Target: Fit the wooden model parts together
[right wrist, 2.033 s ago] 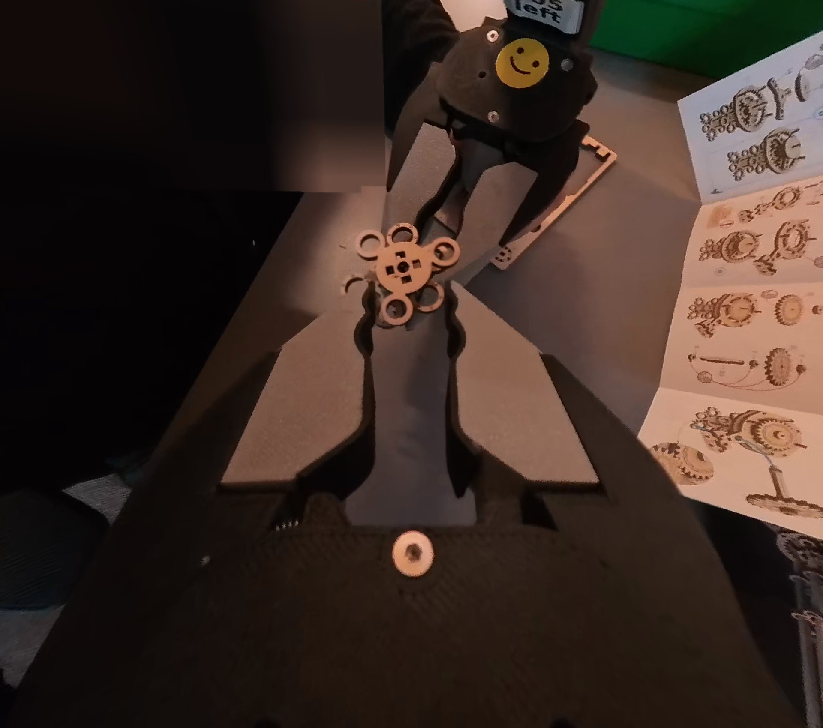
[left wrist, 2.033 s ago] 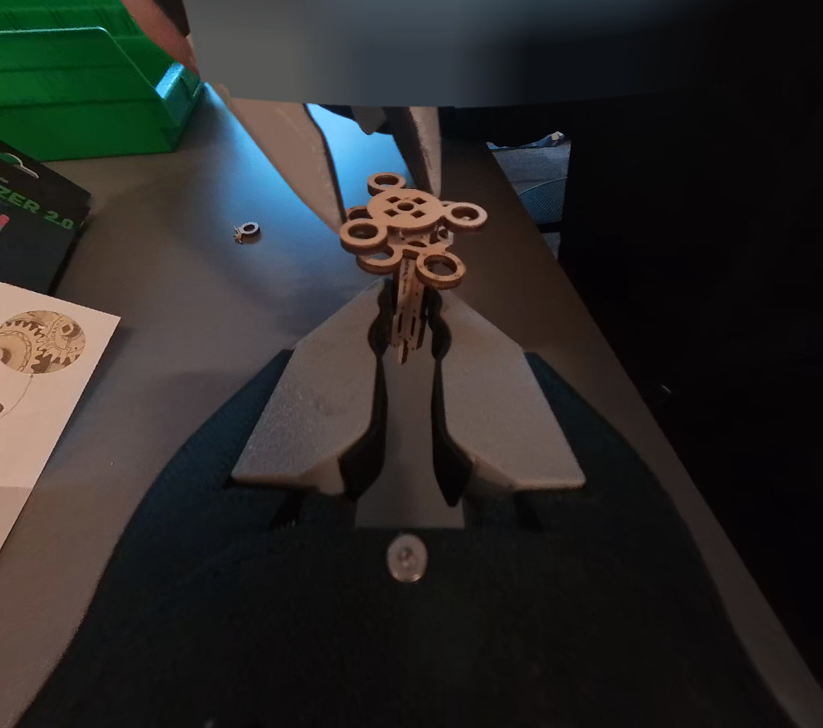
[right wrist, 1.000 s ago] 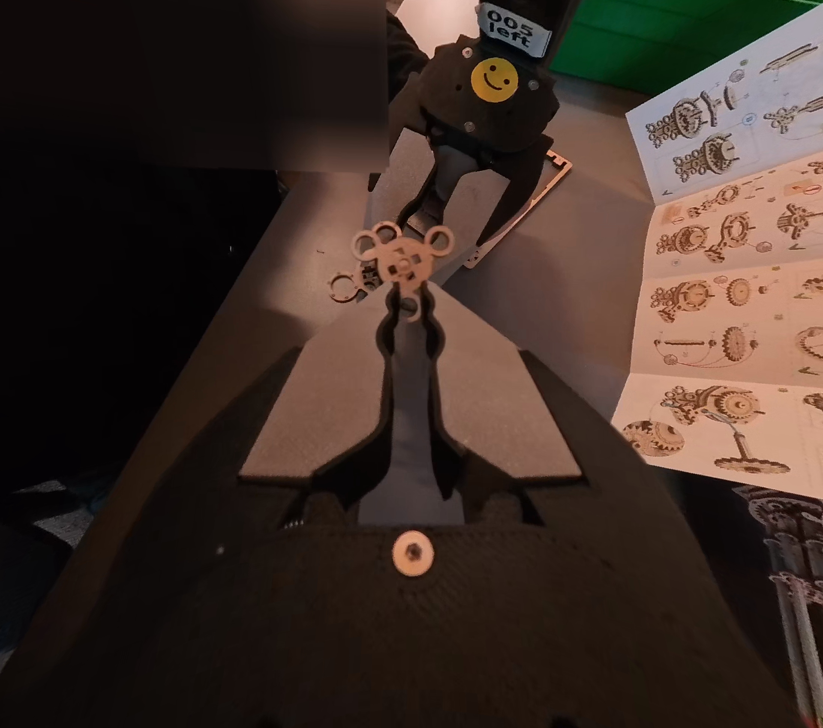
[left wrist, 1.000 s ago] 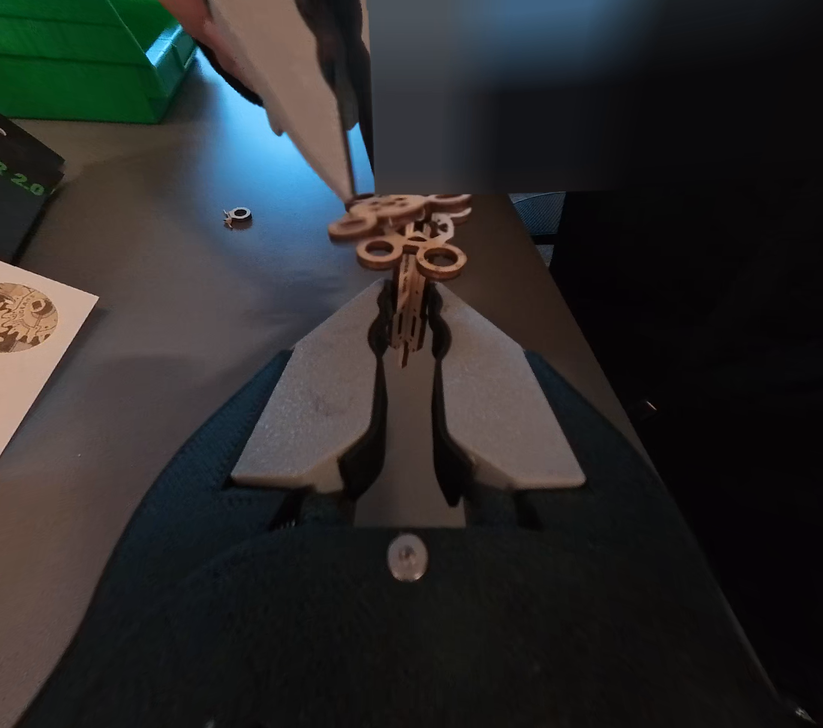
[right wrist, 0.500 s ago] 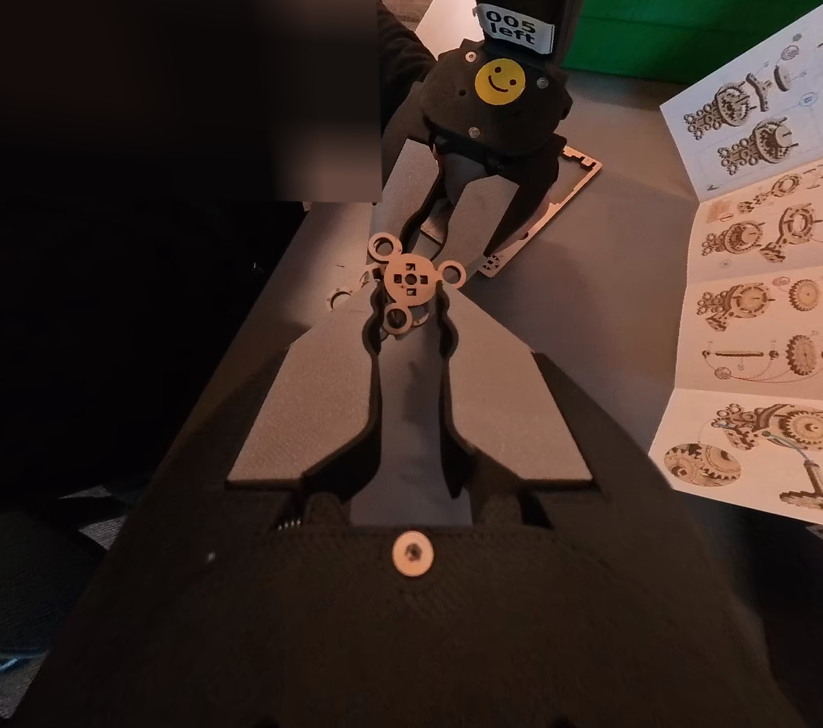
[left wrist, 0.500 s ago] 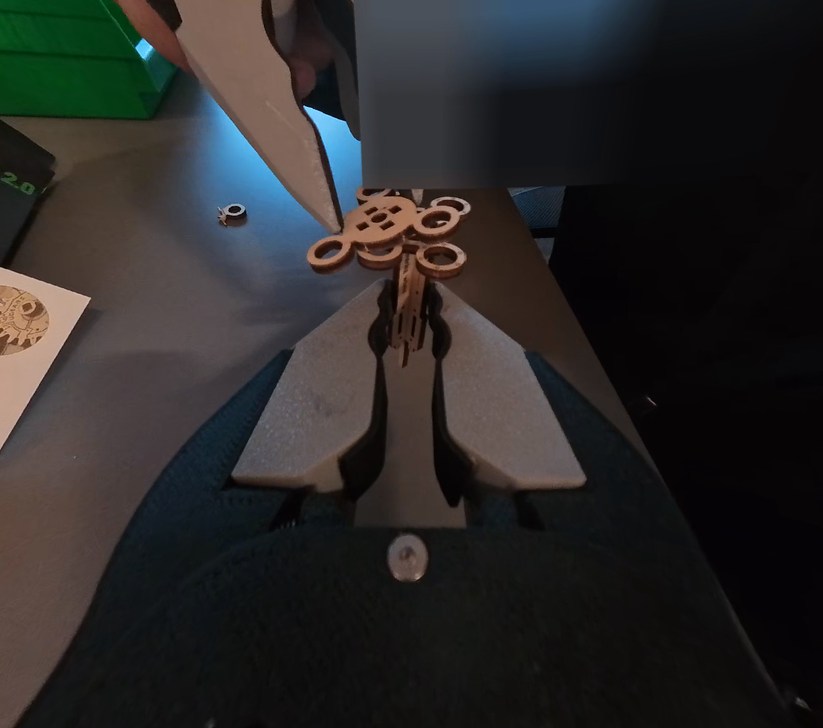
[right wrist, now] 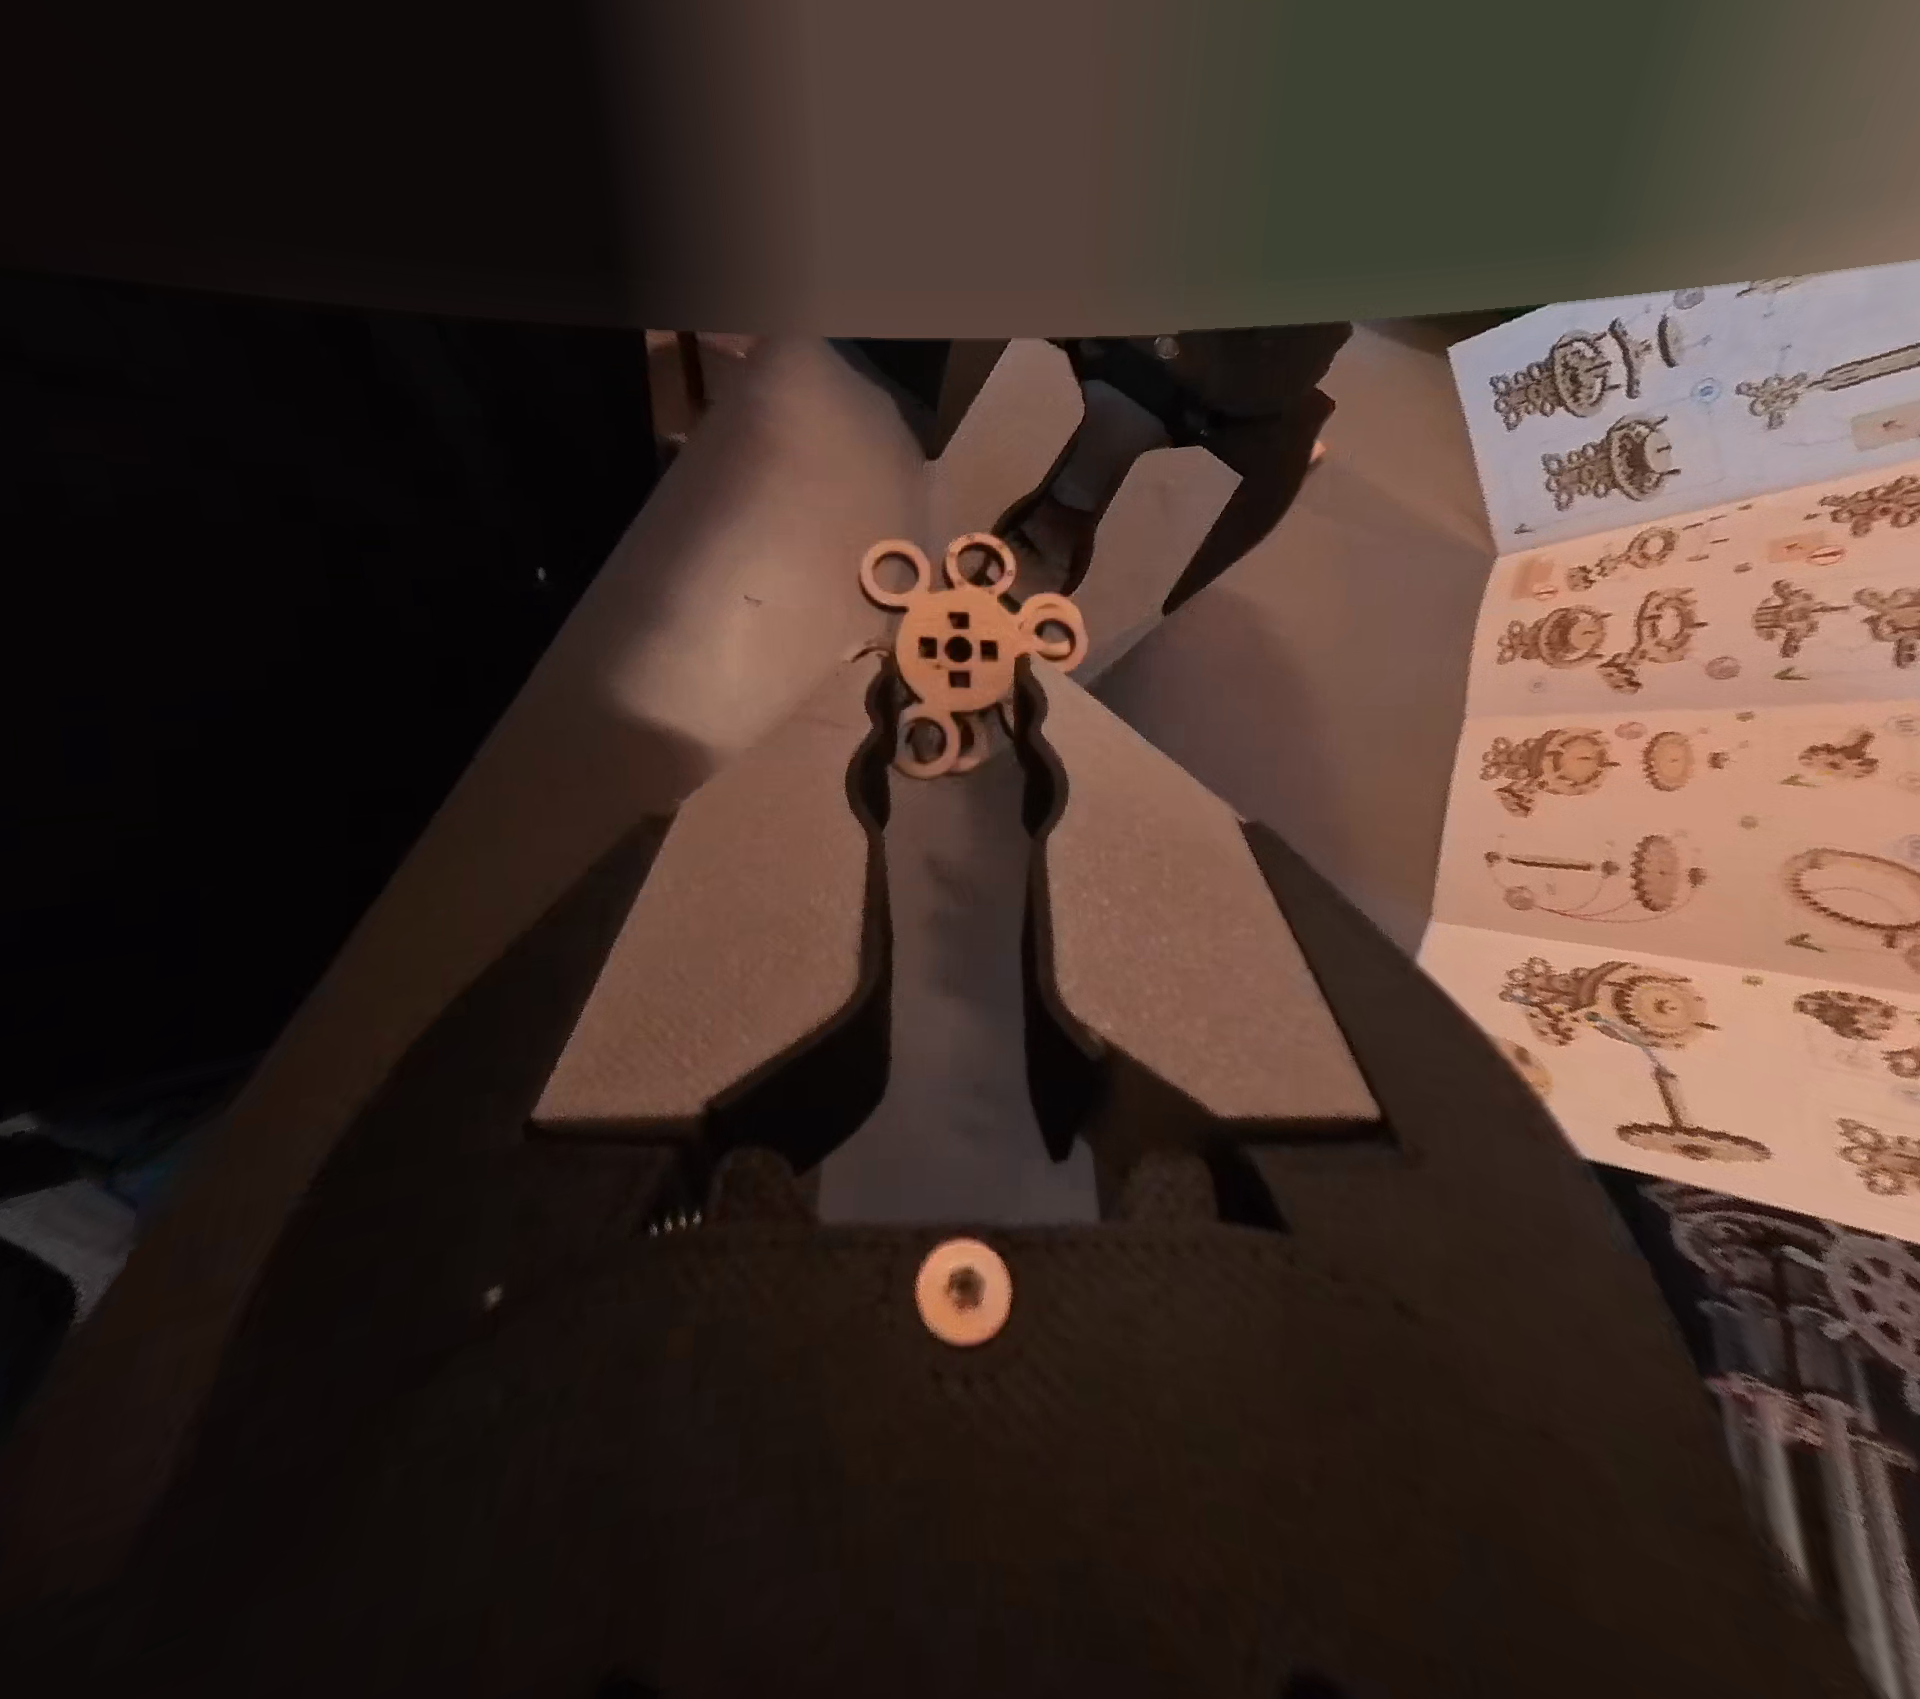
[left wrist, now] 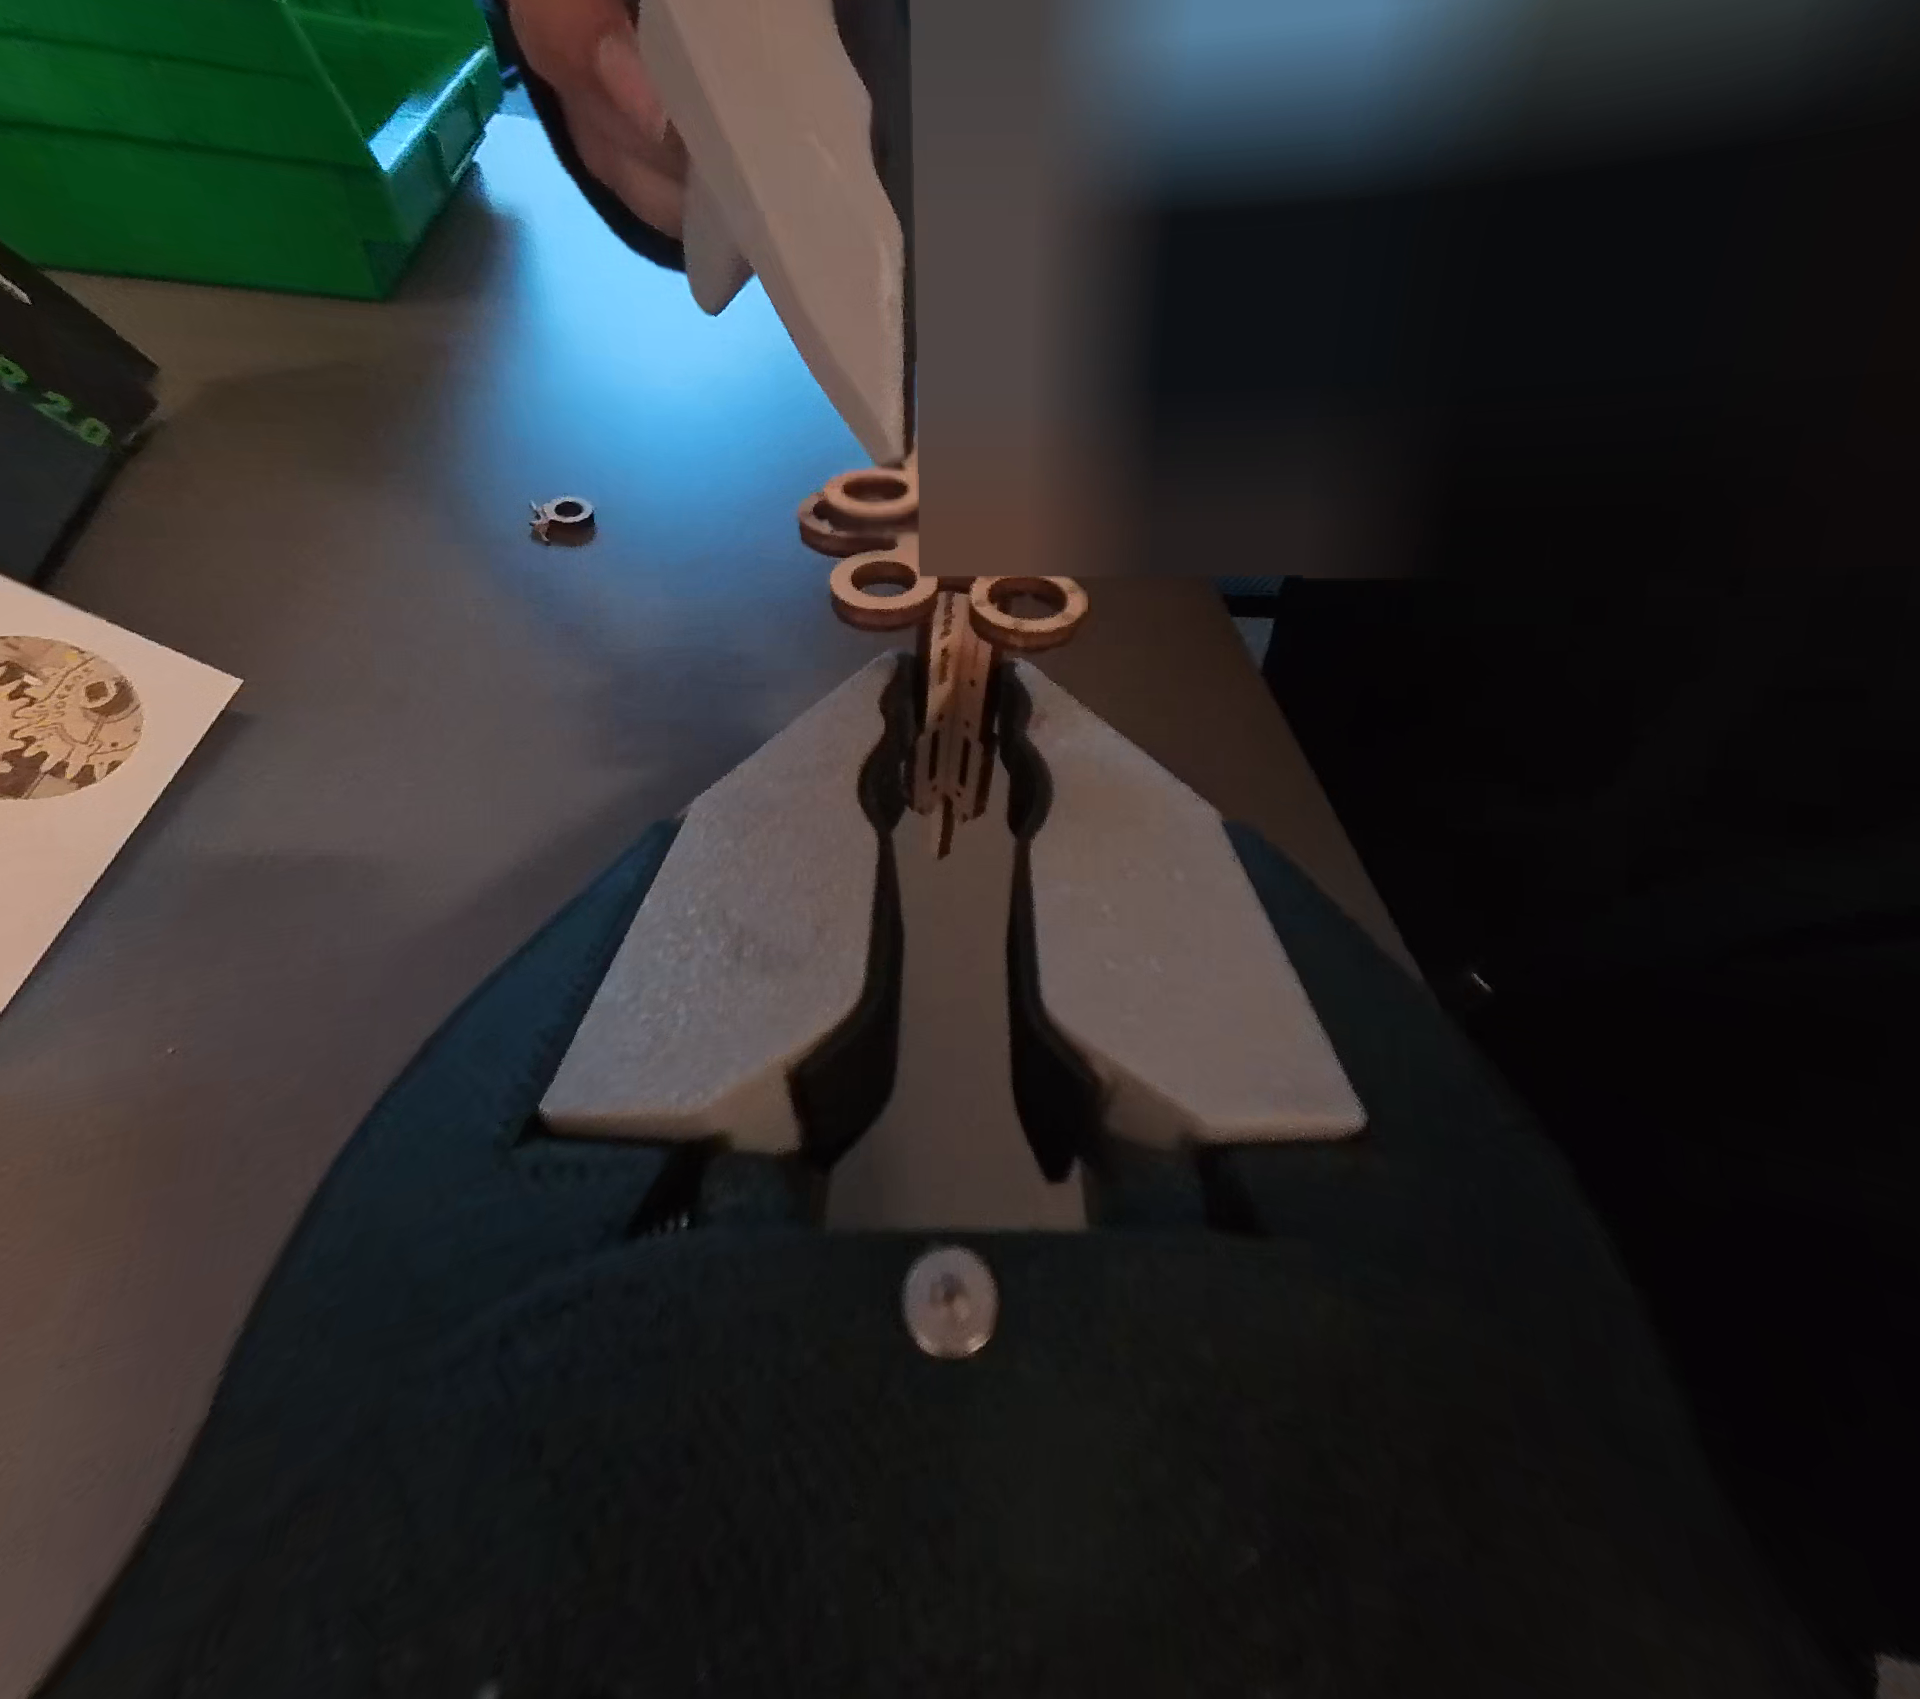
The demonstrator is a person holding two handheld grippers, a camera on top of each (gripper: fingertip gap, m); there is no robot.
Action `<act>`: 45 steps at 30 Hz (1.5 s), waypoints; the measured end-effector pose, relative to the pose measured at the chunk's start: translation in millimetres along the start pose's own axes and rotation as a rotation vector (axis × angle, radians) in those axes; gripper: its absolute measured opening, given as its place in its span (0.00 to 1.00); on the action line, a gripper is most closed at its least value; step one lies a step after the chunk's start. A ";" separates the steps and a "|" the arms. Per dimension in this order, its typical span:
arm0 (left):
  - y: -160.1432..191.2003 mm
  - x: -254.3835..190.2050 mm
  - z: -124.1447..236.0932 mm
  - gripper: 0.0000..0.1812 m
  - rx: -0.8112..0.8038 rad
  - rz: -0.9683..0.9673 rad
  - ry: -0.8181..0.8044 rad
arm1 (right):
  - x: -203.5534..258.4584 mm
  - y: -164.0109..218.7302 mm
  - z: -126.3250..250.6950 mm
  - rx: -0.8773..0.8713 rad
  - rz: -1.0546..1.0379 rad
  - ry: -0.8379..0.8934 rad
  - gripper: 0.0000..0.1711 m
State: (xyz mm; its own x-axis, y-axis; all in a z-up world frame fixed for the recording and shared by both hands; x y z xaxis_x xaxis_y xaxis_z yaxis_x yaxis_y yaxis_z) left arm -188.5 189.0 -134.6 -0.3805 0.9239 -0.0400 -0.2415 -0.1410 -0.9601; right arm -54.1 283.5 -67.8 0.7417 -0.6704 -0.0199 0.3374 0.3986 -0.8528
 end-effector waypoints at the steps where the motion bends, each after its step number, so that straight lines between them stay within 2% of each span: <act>1: 0.1 0.0 0.3 0.07 -0.002 0.002 0.007 | 1.6 -1.2 -0.9 0.002 0.021 0.013 0.10; 10: -1.0 -6.6 -1.0 0.07 -0.010 -0.048 0.051 | 13.2 -10.0 -5.4 0.038 0.120 0.042 0.11; 25: -0.5 -13.2 -6.1 0.07 0.034 -0.115 0.038 | 32.1 -14.6 -8.8 0.140 0.308 0.133 0.11; 45: -0.3 -13.6 -6.9 0.07 0.043 -0.118 0.038 | 30.4 -13.2 -8.8 0.148 0.264 0.089 0.11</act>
State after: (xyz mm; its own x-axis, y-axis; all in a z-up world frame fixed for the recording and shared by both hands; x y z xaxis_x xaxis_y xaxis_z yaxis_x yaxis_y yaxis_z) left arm -177.1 179.0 -135.6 -0.3131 0.9478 0.0612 -0.3213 -0.0451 -0.9459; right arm -41.1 252.4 -61.7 0.7636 -0.5813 -0.2812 0.2260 0.6485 -0.7269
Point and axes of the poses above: each gripper's, where its closed fingertips meet, z back along the fingers, y out of its underside, x = y × z across the jaws, the point moved 10 cm from there along z, back along the fingers, and after that the axes turned 8 degrees about -z, right-handed, at the moved point
